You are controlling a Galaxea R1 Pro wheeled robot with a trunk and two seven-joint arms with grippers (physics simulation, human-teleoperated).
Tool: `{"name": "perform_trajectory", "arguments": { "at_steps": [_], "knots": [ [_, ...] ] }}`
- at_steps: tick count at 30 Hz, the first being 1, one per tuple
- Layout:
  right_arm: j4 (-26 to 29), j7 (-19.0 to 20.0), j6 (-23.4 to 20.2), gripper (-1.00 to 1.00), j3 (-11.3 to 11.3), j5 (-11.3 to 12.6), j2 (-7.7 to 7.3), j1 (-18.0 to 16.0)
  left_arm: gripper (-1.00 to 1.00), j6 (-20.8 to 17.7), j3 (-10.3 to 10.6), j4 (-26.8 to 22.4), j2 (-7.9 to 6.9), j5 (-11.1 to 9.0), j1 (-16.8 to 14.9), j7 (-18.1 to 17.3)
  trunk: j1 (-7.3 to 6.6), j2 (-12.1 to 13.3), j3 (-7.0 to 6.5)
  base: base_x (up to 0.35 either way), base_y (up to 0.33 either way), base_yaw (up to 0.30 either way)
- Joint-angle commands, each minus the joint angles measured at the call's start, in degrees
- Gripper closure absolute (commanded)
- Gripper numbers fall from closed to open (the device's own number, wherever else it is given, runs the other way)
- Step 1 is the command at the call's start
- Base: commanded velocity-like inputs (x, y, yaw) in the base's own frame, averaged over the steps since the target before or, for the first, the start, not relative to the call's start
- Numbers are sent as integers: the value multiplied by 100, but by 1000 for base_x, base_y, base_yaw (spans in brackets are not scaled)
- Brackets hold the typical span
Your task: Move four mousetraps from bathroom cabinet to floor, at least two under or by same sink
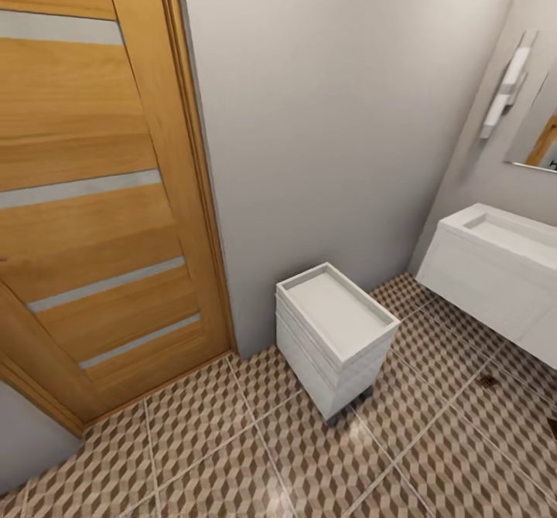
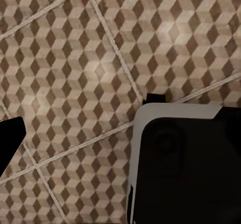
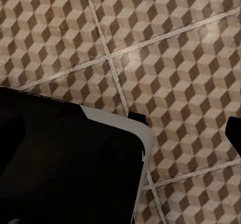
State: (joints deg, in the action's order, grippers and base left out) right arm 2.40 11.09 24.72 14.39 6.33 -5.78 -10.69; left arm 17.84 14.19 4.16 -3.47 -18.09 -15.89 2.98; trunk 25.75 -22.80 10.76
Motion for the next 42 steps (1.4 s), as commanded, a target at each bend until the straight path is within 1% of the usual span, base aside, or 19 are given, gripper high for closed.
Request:
{"name": "perform_trajectory", "arguments": {
  "at_steps": [1,42],
  "knots": [
    [-3,34,16,-100,31,61,-3,-3,-100,35,48,23,4,-27,-11,9,3,-11,14,0,0,271],
    [-3,34,16,-100,29,55,-3,-3,-100,35,48,23,4,-27,-11,9,3,-11,143,0,0,271]
  ]
}}
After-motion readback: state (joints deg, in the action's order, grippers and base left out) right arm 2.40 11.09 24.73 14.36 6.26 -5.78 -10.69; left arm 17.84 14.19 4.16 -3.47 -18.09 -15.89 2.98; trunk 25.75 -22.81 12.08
